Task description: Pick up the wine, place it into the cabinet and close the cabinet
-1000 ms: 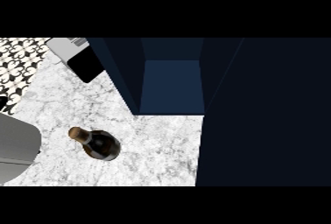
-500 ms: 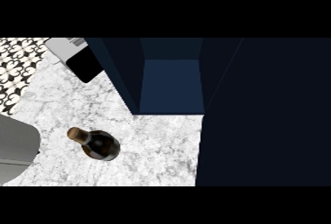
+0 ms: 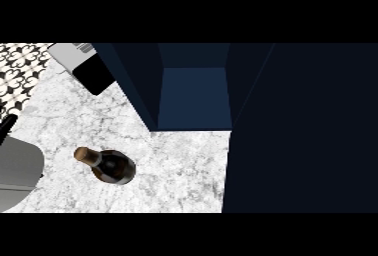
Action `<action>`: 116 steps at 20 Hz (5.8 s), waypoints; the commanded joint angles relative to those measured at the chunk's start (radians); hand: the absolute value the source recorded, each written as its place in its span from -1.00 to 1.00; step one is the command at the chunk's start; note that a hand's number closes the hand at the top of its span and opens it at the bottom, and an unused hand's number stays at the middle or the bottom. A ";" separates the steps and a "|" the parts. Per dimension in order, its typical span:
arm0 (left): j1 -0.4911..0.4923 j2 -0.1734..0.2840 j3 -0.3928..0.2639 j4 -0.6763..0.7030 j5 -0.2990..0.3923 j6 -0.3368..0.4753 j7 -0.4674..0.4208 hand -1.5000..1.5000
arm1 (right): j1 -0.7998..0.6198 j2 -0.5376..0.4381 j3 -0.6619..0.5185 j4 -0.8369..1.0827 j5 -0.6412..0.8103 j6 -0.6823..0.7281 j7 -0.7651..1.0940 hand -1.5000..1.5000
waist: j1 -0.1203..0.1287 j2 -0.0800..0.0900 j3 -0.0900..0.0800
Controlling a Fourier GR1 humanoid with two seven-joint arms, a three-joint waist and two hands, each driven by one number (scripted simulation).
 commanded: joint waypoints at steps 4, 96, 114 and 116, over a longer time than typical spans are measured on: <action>-0.046 -0.061 -0.089 0.214 -0.168 -0.082 -0.155 -1.00 | 0.067 -0.014 -0.037 -0.150 -0.095 0.034 0.003 -1.00 | -0.007 0.002 0.001; -0.286 -0.175 -0.311 1.152 -0.746 0.152 -1.011 1.00 | 0.181 0.072 0.001 -0.079 0.009 0.158 -0.090 -1.00 | 0.011 -0.003 0.001; -0.518 -0.184 -0.585 1.150 -0.786 0.459 -0.698 1.00 | 0.241 0.057 -0.083 -0.019 -0.062 0.224 -0.223 -1.00 | -0.021 0.004 0.001; -0.532 -0.184 -0.572 1.120 -0.789 0.447 -0.662 1.00 | 0.231 0.028 -0.107 -0.062 -0.097 0.231 -0.153 -1.00 | -0.016 0.005 0.001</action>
